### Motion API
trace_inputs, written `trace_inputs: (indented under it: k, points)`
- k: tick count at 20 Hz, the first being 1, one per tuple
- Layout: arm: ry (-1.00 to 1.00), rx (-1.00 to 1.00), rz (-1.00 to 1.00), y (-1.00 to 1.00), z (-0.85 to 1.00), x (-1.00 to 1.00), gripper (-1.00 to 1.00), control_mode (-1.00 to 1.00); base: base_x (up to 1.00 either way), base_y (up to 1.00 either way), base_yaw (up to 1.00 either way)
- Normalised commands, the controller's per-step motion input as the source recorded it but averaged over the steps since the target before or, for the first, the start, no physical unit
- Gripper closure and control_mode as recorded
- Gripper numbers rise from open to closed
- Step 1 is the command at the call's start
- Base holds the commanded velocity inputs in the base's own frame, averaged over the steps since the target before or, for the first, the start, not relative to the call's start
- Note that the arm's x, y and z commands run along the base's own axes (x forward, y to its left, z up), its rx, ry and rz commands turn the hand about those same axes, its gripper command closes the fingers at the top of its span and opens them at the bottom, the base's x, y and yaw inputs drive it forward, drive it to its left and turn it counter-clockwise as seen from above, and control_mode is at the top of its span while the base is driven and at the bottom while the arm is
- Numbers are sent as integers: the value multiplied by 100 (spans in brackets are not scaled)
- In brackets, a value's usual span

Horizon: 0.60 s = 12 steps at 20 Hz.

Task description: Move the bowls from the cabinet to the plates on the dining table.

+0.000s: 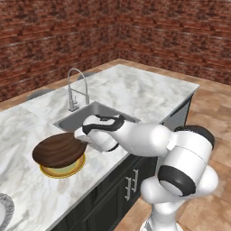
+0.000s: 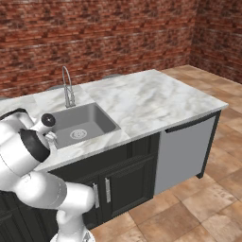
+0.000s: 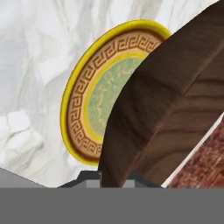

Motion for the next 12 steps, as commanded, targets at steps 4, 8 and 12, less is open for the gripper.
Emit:
trace_inputs:
  k: [4,8,12]
  points:
    - [-6,-1,8,0,-26,-1,100,-100,0,0,0]
    - [-7,-5,4,-1,-32,0,100,-100,0,0,0]
    - [-7,-8,3,-13,-36,0,100,-100,0,0,0]
